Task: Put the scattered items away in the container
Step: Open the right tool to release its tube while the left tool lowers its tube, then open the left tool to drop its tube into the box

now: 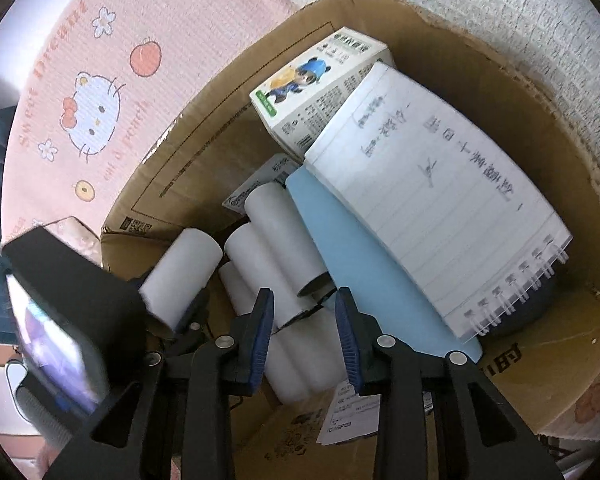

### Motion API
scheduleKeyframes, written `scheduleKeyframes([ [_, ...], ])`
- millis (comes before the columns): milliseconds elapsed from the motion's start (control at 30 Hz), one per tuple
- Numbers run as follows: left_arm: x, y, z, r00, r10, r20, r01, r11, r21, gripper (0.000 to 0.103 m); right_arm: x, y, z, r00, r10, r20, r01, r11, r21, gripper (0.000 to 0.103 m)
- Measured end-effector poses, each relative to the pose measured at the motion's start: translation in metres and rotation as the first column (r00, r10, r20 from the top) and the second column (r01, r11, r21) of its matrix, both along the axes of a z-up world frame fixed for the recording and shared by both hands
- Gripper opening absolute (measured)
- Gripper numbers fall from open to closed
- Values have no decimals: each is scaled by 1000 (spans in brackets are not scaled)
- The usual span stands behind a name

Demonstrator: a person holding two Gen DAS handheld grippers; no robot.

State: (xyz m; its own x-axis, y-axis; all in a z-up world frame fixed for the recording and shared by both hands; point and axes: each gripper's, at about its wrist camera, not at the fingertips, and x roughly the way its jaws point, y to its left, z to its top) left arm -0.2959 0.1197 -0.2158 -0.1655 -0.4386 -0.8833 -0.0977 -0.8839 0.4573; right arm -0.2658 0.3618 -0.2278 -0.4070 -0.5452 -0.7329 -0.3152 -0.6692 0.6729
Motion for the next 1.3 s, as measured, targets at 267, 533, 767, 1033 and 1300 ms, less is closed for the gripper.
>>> scheduleKeyframes([
  [267, -2, 3, -3, 999, -24, 42, 23, 999, 26, 69, -2, 3, -2, 999, 28, 19, -28, 999, 43, 30],
  [533, 6, -4, 21, 1000, -18, 8, 17, 993, 116, 71, -3, -8, 1, 997, 71, 35, -73, 994, 76, 30],
  [767, 15, -22, 46, 999, 6, -52, 7, 968, 252, 71, 0, -15, 2, 993, 102, 57, -107, 990, 95, 30],
  [1033, 17, -34, 57, 994, 35, -103, 7, 925, 380, 22, 5, -27, -2, 983, 180, 47, -180, 984, -9, 24],
  [1300, 7, -54, 57, 993, 21, -114, 31, 898, 439, 20, -5, -62, -34, 923, 297, 246, -312, 950, 23, 22],
])
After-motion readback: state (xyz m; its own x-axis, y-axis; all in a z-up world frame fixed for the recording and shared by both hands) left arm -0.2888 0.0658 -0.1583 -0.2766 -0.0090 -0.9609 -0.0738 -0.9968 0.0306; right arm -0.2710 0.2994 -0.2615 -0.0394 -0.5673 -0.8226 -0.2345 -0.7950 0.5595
